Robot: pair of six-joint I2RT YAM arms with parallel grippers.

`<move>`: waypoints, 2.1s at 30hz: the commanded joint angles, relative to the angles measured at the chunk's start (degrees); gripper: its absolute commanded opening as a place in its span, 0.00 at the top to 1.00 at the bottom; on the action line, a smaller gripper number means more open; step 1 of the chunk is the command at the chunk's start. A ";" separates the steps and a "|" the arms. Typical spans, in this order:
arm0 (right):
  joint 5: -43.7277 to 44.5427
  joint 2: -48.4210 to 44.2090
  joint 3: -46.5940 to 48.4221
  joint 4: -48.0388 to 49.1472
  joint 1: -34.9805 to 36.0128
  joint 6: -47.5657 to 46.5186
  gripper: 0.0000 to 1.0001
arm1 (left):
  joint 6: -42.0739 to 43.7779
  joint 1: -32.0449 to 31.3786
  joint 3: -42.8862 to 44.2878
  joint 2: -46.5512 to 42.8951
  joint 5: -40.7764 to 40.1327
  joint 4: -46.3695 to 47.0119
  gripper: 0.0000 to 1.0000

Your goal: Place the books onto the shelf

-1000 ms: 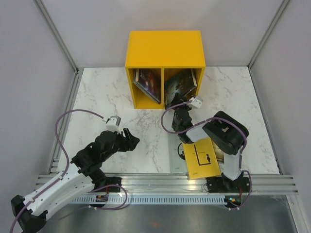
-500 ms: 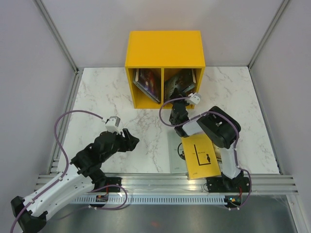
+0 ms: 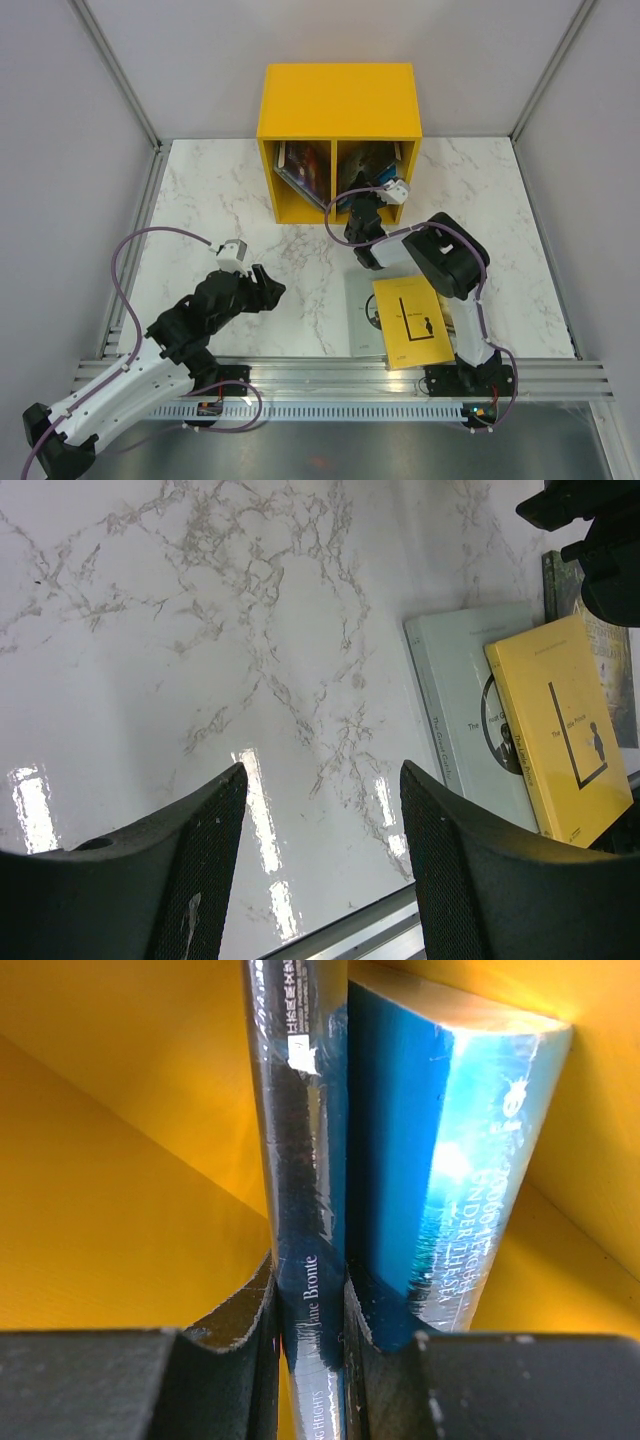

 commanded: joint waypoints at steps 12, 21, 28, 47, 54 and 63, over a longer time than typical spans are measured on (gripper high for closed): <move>-11.82 -9.07 -9.46 -11.03 1.62 9.32 0.57 | -1.31 0.35 0.17 -0.38 -0.89 0.92 0.33; -12.26 -19.44 -13.24 -21.13 1.89 8.97 0.21 | -1.93 0.35 0.17 -0.21 -0.71 0.92 0.33; -11.47 -32.51 -18.68 -32.27 3.11 8.53 0.11 | -1.58 0.26 0.43 1.55 -0.71 1.44 0.33; -8.46 -80.43 -34.77 -106.92 5.84 36.65 0.08 | -6.93 -9.39 0.94 38.70 20.91 42.21 0.20; -13.75 -77.03 -38.56 -106.66 5.66 39.90 0.08 | -10.10 -13.54 4.82 48.82 21.87 47.85 0.20; -20.61 -64.97 -38.12 -101.40 6.89 38.85 0.09 | -11.94 -15.29 4.56 53.76 23.02 53.02 0.21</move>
